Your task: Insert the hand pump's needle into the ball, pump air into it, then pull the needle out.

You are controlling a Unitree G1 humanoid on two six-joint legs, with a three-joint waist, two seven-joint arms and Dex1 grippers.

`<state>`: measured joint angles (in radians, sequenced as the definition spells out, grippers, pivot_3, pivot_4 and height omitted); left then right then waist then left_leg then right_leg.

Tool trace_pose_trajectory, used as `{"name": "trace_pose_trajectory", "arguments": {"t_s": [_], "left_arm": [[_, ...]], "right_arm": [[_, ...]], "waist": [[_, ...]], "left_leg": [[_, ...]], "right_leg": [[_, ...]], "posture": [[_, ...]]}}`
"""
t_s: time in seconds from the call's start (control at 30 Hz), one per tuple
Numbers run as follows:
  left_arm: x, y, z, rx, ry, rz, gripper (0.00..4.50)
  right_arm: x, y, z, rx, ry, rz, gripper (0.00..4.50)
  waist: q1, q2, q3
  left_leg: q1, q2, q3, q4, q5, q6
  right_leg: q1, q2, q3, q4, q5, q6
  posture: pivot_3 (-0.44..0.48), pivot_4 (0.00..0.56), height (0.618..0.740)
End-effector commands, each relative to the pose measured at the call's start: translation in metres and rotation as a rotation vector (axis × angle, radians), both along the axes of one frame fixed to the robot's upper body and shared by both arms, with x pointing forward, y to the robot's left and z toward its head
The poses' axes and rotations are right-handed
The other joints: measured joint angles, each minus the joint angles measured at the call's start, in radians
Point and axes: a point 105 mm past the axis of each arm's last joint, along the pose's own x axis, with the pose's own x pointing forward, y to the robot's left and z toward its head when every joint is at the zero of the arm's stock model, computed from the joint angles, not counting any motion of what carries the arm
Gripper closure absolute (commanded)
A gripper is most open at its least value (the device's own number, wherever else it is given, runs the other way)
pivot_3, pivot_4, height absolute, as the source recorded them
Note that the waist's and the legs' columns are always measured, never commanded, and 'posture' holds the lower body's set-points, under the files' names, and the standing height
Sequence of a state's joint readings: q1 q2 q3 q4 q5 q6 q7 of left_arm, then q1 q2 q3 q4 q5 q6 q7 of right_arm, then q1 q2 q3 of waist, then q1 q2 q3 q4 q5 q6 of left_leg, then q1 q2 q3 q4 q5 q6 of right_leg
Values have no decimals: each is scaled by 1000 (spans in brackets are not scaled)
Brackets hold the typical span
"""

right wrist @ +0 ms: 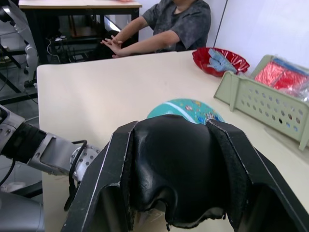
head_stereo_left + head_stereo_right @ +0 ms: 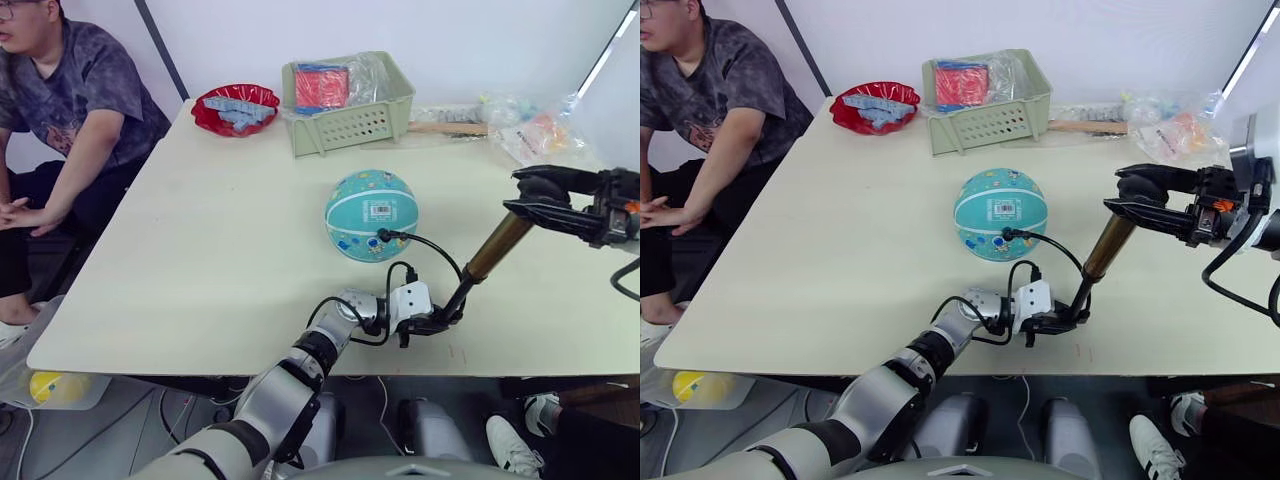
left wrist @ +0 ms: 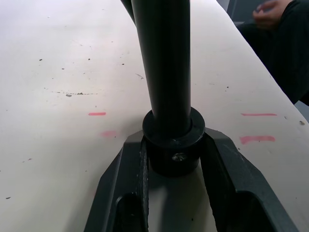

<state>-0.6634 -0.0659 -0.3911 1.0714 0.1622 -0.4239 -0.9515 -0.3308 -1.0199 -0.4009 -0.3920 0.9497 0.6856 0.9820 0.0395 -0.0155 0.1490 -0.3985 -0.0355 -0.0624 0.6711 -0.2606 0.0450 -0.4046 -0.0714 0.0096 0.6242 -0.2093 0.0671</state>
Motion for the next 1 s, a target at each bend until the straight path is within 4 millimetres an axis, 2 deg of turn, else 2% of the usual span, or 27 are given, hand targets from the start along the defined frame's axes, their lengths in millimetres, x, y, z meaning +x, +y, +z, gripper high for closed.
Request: {"name": "trace_pose_trajectory", "arguments": {"t_s": [0.03,0.2,0.4,0.53,0.7,0.87,1.0], "left_arm": [[-15,15,-33,120,81,-10,3411],[-14,15,-32,121,78,-11,3411],[-14,15,-32,123,76,-13,3411],[-13,16,-32,124,74,-8,3411],[-13,17,-32,126,73,-8,3411],[-13,18,-33,128,74,-9,3411],[-13,19,-33,130,74,-9,3411]], "right_arm": [[-3,-8,9,-30,-80,-52,2867],[0,-4,-33,-69,8,-44,2867],[2,1,-67,-56,63,-48,2867],[3,1,-109,-82,121,-79,2867],[3,-2,-136,-103,122,-104,2867],[1,2,-148,-88,123,-107,2867],[6,3,-136,-74,77,-119,2867]], "waist": [[1,0,0],[0,-3,-2],[-2,-6,-5],[-2,-8,-6],[-2,-9,-6],[-2,-8,-6],[-2,-8,-6]], "left_leg": [[0,0,0,0,0,0],[1,0,0,0,0,0],[3,1,0,0,0,0],[3,2,0,0,0,0],[3,1,0,0,0,0],[4,1,0,0,0,0],[4,1,0,0,0,0]], "right_leg": [[0,0,0,0,0,0],[1,0,0,0,0,0],[2,1,0,0,0,0],[2,1,0,0,0,0],[2,2,0,0,0,0],[2,2,0,0,0,0],[2,2,0,0,0,0]], "posture": [[0,150,738],[0,150,738],[0,150,738],[0,150,738],[0,150,738],[0,150,738],[0,150,738]]}}
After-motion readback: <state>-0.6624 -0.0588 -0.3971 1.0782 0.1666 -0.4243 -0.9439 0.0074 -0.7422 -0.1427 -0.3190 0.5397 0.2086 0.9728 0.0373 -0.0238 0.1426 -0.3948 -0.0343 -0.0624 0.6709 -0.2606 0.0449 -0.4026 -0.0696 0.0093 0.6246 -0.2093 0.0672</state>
